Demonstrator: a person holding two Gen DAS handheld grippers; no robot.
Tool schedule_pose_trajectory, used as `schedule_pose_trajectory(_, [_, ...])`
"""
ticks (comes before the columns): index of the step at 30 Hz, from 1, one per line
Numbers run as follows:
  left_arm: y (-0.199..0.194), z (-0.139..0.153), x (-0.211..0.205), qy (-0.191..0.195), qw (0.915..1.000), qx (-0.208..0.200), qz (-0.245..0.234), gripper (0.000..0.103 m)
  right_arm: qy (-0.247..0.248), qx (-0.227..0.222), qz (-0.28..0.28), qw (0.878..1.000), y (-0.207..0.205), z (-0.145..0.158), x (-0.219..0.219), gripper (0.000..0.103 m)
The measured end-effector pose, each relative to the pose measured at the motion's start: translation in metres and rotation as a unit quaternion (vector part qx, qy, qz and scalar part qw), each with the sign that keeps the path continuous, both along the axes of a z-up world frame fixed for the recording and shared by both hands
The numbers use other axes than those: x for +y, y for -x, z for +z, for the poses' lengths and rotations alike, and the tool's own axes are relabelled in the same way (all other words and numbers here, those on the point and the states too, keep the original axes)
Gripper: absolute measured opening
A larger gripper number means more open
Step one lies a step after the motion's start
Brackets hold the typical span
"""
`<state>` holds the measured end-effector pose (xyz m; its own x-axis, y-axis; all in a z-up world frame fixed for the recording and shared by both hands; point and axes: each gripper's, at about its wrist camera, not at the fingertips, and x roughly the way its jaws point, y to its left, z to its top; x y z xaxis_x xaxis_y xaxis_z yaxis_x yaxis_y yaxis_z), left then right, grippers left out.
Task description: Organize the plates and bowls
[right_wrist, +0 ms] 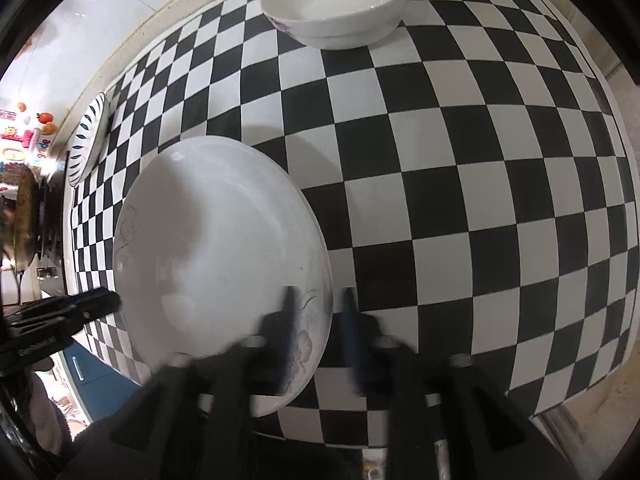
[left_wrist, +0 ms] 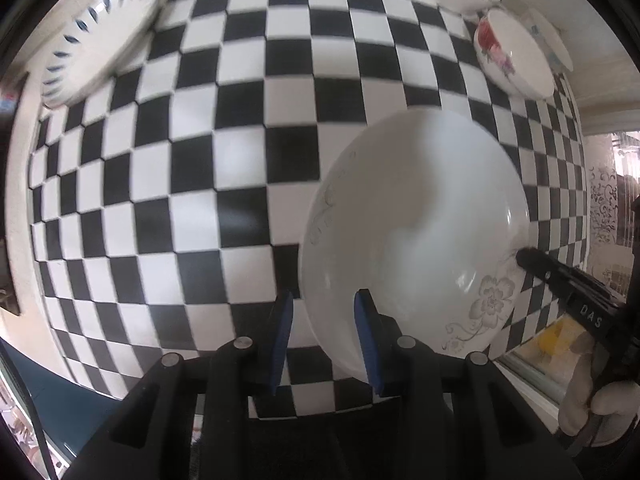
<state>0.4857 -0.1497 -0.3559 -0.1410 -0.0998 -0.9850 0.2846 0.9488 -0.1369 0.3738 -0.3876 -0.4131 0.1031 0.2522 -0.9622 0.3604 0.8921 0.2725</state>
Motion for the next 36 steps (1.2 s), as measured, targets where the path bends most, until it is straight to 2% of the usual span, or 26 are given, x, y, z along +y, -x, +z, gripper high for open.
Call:
schedule_pose_trajectory(1, [-0.001, 0.005, 0.001, -0.001, 0.9999, -0.012, 0.002, 0.030, 0.001, 0.003, 0.000, 1.000, -0.001, 0.001, 0.001, 0.074])
schedule_pose_trajectory(2, [-0.003, 0.009, 0.001, 0.002, 0.9998, -0.019, 0.006, 0.033, 0.003, 0.003, 0.003, 1.000, -0.003, 0.003, 0.004, 0.083])
schedule_pose_trajectory(7, [-0.017, 0.024, 0.015, 0.006, 0.9988, -0.042, 0.024, 0.034, 0.011, -0.008, 0.006, 1.000, -0.014, 0.022, 0.015, 0.083])
schedule_pose_trajectory(11, [-0.033, 0.040, 0.035, 0.012, 0.9972, -0.061, 0.042, 0.034, -0.003, -0.044, 0.010, 0.999, -0.038, 0.051, 0.033, 0.083])
schedule_pose_trajectory(15, [-0.056, 0.058, 0.071, 0.015, 0.9937, -0.085, 0.072, 0.034, 0.002, -0.100, 0.037, 0.994, -0.082, 0.079, 0.067, 0.084])
schedule_pose_trajectory(18, [-0.079, 0.065, 0.105, 0.005, 0.9900, -0.105, 0.095, 0.034, 0.021, -0.119, 0.086, 0.989, -0.126, 0.089, 0.104, 0.084])
schedule_pose_trajectory(20, [-0.099, 0.064, 0.133, -0.007, 0.9868, -0.113, 0.116, 0.034, 0.013, -0.124, 0.108, 0.986, -0.156, 0.091, 0.129, 0.084])
schedule_pose_trajectory(25, [-0.140, 0.044, 0.195, -0.031, 0.9796, -0.118, 0.160, 0.034, -0.031, -0.115, 0.126, 0.985, -0.231, 0.078, 0.184, 0.084])
schedule_pose_trajectory(30, [-0.179, 0.020, 0.240, -0.039, 0.9755, -0.111, 0.185, 0.034, -0.051, -0.090, 0.129, 0.986, -0.291, 0.049, 0.224, 0.084])
schedule_pose_trajectory(32, [-0.196, 0.012, 0.255, -0.033, 0.9743, -0.105, 0.197, 0.034, -0.059, -0.076, 0.121, 0.988, -0.310, 0.033, 0.236, 0.084])
schedule_pose_trajectory(36, [-0.229, -0.009, 0.277, 0.004, 0.9734, -0.075, 0.216, 0.034, -0.076, -0.054, 0.109, 0.990, -0.334, 0.009, 0.248, 0.081])
